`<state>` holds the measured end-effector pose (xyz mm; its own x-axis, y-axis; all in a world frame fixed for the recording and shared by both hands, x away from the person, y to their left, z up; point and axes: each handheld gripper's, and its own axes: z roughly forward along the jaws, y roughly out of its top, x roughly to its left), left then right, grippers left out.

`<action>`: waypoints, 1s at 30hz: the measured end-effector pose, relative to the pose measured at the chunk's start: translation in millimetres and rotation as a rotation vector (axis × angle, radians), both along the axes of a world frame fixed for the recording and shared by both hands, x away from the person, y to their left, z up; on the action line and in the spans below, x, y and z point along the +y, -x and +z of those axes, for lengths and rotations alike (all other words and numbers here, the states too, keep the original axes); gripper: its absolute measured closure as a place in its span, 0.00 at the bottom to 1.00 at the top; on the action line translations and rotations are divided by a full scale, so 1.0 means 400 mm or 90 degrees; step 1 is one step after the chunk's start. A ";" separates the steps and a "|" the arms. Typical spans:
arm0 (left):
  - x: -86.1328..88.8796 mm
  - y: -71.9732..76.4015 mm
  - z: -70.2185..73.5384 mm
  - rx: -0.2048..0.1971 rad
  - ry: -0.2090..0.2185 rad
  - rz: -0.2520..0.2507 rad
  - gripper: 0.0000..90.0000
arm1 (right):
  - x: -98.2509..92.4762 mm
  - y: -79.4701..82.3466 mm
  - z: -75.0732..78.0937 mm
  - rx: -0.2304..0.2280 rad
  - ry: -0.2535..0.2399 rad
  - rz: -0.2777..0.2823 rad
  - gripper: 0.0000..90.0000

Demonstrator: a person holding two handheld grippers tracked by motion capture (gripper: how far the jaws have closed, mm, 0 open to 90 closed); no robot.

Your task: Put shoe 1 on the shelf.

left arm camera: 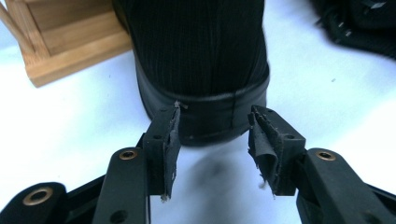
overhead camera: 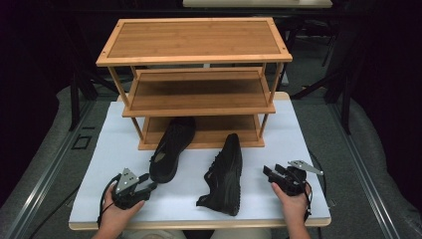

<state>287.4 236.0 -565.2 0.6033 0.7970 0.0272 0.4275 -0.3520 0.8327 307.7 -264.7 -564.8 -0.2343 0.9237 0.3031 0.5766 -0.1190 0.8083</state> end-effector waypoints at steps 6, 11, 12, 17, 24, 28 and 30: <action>0.001 -0.007 -0.003 0.025 -0.002 0.014 0.69 | 0.000 -0.002 -0.002 -0.007 -0.004 0.000 0.49; 0.003 -0.009 -0.004 0.040 0.000 0.017 0.71 | 0.000 -0.002 -0.003 -0.011 -0.006 -0.002 0.49; 0.002 -0.009 -0.003 0.040 0.001 0.017 0.71 | 0.000 -0.003 -0.003 -0.011 -0.006 -0.002 0.49; -0.001 -0.014 0.002 0.043 0.014 0.015 0.70 | 0.000 -0.002 -0.002 -0.006 -0.003 -0.001 0.49; -0.037 -0.041 0.021 0.012 0.027 0.008 0.68 | 0.002 -0.004 -0.003 -0.012 -0.007 -0.004 0.49; -0.057 -0.060 0.020 0.010 0.027 0.024 0.68 | 0.001 -0.004 -0.003 -0.011 -0.010 -0.003 0.49; -0.065 -0.070 0.021 0.006 0.033 0.032 0.69 | 0.001 -0.004 -0.003 -0.012 -0.009 -0.004 0.49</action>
<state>315.5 210.1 -556.6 0.5623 0.8266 -0.0209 0.4520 -0.2862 0.8448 309.2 -264.3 -566.0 -0.2340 0.9208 0.3121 0.5602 -0.1347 0.8173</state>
